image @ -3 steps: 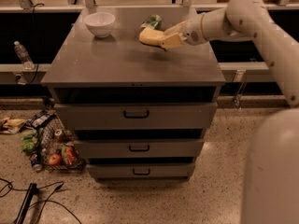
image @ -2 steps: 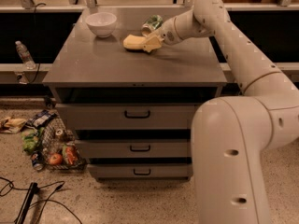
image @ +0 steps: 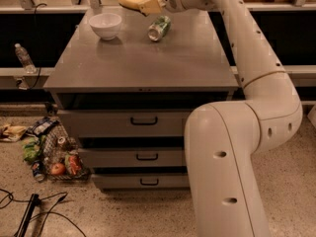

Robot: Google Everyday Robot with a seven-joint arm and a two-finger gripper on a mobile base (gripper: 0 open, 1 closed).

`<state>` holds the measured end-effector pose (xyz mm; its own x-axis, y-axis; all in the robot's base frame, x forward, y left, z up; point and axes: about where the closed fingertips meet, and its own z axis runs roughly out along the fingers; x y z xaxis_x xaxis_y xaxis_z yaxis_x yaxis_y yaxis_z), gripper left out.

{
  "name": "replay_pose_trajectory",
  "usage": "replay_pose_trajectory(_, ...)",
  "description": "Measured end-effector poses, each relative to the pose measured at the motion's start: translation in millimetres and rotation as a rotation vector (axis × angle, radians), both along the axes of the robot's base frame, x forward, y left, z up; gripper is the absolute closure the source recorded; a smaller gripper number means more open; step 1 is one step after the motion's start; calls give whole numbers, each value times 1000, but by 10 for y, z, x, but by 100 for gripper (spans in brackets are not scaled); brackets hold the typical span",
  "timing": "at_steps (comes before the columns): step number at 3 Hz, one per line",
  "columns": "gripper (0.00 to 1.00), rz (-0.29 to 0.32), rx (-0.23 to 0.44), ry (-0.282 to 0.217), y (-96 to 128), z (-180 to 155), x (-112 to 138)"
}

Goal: Place sponge into white bowl

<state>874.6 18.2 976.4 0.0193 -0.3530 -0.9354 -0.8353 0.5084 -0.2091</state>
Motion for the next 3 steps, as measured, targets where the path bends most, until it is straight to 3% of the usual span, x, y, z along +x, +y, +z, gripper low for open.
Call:
replay_pose_trajectory(1, 100, -4, 13, -22, 21, 143, -1)
replay_pose_trajectory(3, 100, -67, 84, 56, 478, 421, 33)
